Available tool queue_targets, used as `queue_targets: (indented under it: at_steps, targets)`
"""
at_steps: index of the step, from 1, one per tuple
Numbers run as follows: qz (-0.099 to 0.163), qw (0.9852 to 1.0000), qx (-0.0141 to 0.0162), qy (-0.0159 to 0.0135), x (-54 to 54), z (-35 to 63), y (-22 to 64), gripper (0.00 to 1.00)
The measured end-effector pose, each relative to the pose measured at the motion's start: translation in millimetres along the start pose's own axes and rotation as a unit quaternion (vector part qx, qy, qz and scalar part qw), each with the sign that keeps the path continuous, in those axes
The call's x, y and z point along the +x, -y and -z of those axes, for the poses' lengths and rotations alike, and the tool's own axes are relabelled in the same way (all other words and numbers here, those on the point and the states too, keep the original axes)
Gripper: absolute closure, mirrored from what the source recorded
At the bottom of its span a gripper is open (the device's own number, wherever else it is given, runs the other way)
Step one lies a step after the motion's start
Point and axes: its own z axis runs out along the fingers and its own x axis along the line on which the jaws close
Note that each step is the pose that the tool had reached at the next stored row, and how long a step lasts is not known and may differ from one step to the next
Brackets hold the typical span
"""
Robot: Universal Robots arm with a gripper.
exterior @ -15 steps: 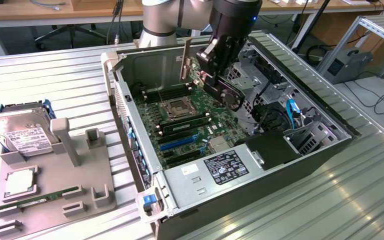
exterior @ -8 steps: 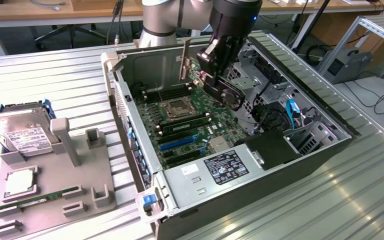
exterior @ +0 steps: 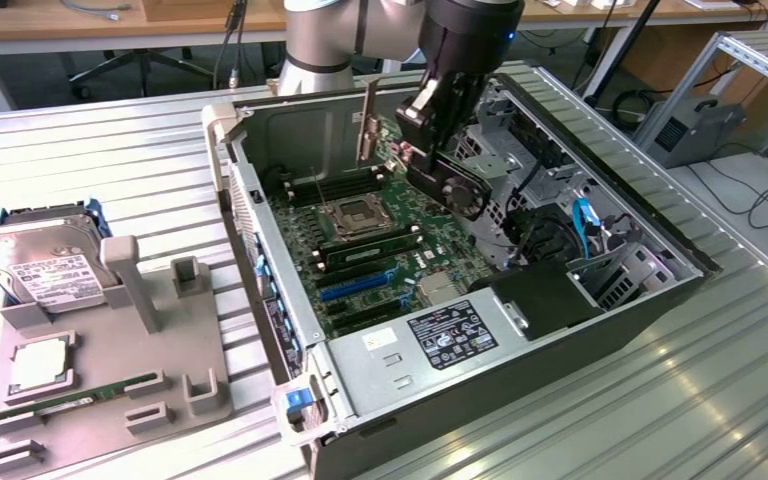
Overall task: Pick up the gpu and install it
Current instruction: 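Insert the gpu into the slot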
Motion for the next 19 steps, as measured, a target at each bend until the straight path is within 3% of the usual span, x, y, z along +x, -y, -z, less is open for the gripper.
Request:
queue_targets:
  at_steps: [19]
  targets:
    - [0.043, 0.9991, -0.0012, -0.0004, 0.0, 0.0, 0.0, 0.74]
